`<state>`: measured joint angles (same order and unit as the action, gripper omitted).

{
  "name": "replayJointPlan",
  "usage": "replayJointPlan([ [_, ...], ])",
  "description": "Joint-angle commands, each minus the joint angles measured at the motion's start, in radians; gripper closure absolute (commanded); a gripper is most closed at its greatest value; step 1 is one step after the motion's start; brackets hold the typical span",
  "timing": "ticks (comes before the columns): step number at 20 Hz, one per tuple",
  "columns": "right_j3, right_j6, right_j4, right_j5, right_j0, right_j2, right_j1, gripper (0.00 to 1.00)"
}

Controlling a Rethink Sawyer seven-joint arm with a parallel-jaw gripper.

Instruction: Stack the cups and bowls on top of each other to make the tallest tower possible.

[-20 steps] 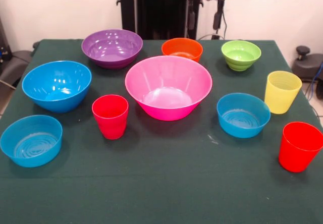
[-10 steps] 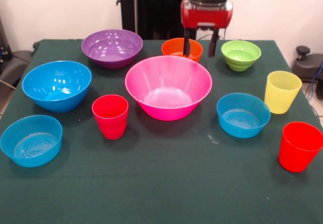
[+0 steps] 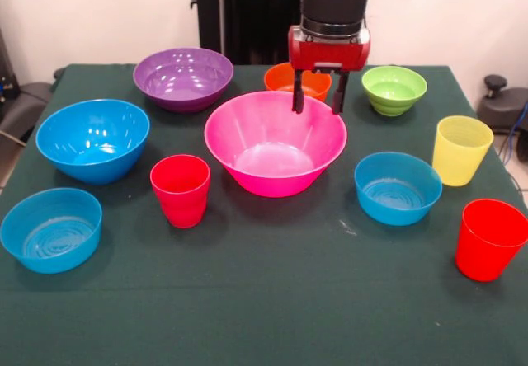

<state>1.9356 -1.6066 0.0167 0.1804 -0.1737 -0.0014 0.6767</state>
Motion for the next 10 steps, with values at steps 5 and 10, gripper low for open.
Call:
replayJointPlan([
  [5,-0.105,-0.112,0.018,-0.008,-0.006,0.051,-0.020,0.00],
  [10,-0.097,-0.131,0.019,-0.004,0.029,0.010,0.016,0.00],
])
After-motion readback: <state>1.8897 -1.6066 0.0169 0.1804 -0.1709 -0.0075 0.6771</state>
